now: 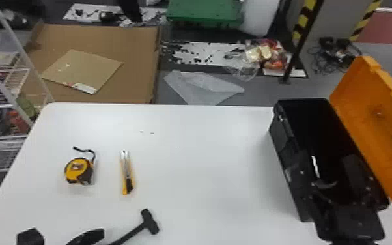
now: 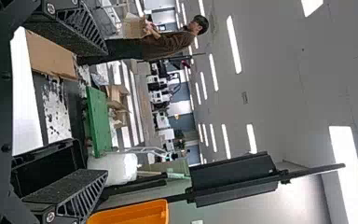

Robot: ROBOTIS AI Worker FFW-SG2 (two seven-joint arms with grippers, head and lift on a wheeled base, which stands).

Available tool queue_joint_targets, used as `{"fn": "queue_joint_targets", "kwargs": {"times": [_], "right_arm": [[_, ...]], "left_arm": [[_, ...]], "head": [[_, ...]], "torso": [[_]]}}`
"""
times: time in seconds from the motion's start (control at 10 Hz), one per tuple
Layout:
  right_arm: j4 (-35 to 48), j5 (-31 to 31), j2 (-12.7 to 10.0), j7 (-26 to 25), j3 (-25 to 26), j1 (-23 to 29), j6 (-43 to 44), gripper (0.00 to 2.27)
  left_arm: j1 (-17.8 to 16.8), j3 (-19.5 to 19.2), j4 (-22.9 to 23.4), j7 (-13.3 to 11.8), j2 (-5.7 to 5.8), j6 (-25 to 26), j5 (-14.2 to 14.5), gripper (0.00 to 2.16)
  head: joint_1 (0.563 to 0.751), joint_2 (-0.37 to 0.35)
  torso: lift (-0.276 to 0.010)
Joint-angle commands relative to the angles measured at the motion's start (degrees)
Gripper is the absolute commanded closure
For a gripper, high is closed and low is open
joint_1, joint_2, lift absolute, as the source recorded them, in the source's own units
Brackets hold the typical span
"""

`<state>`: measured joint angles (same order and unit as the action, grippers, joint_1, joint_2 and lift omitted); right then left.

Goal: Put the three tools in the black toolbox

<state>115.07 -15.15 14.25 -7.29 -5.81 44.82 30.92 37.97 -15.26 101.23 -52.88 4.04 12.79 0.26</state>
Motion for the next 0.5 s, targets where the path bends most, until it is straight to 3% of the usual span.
{"fn": "queue_joint_targets", "kwargs": {"times": [0.0,0.1,0.4], "right_arm": [[0.07,-0.14,0.07,-0.09,0.01,0.0,0.23,0.1],[0.07,-0.14,0.07,-0.09,0.01,-0.09,0.06,0.1],[0.07,-0.5,0.16,-0.09,0.1,-0.09,0.23,0.1]], "left_arm": [[0.0,0.15,-0.42,0.14,0.0,0.0,-0.44,0.23],[-0.18,-0.38,-0.24,0.05,0.0,0.0,-0.52,0.47],[-0.97,-2.14,0.11,-0.47,0.18,2.46,-1.05,0.6]], "head": [[0.695,-0.053],[0.695,-0.055],[0.695,-0.031]], "torso": [[-0.055],[-0.055],[-0.055]]}}
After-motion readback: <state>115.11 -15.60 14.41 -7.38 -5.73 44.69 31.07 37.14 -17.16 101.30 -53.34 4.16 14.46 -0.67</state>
